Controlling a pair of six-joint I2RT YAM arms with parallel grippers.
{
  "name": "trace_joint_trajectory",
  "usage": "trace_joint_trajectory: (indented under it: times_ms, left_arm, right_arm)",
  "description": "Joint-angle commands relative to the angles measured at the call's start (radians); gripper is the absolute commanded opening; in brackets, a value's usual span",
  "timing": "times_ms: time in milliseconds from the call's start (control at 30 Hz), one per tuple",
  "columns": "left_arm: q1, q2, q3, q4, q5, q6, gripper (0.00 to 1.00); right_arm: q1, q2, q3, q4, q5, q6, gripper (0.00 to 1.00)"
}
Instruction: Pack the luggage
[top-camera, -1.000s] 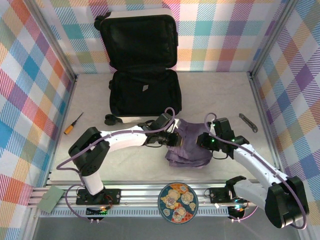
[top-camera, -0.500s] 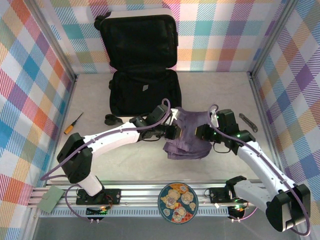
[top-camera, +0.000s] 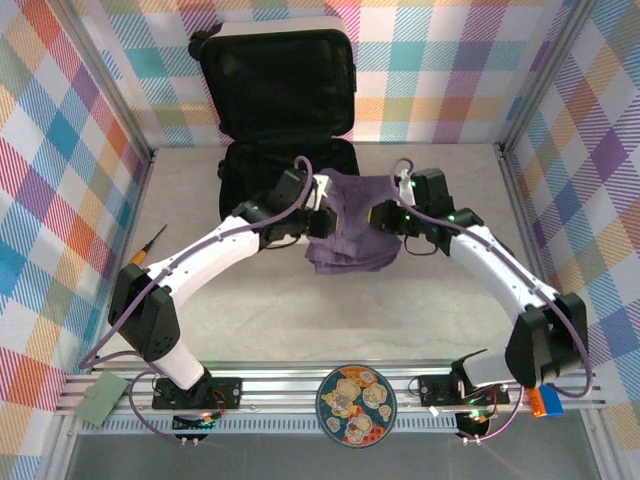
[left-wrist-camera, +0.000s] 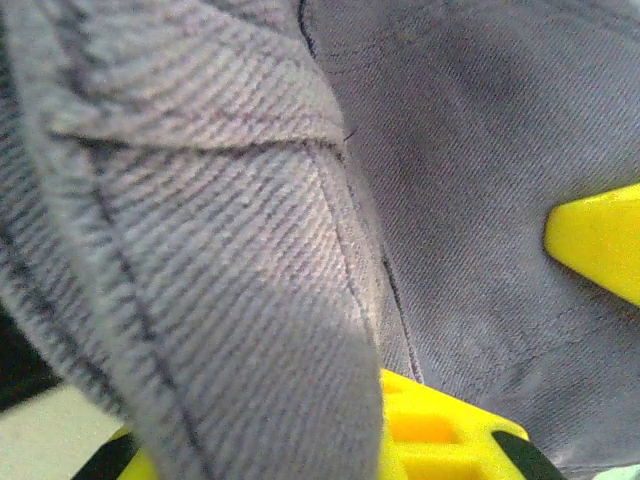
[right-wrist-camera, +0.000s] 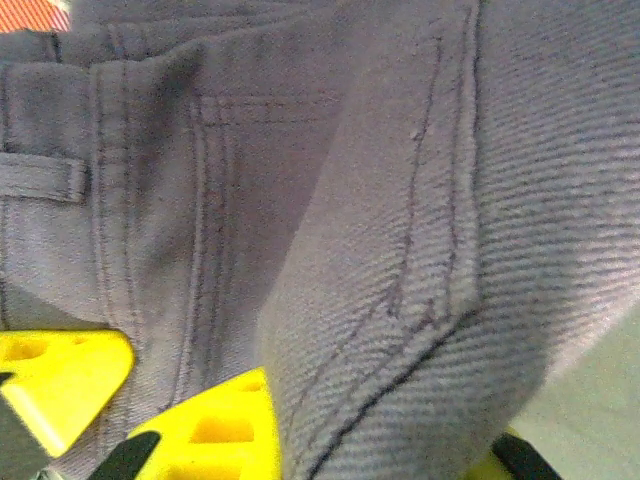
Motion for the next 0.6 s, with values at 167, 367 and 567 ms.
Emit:
trace_joint_trajectory:
  times_ms: [167,367,567]
  left_arm:
    - [0.121,0.088,0.148,0.002,0.008,0.068,0.0]
    - [0.21,0.166,0.235,0.003,0.017,0.07,0.0]
    - [0.293,0.23,0.325,-0.01,0.057,0.074,0.0]
  right_arm:
    - [0.044,0.29,0.345,0.078,-0.034,-0.02,0.0]
    - [0.074,0.519,0.635,0.011,-0.043,-0.024,0.0]
    - [0.102,0.711,0.888,-0.073,-0.045,-0.016,0.0]
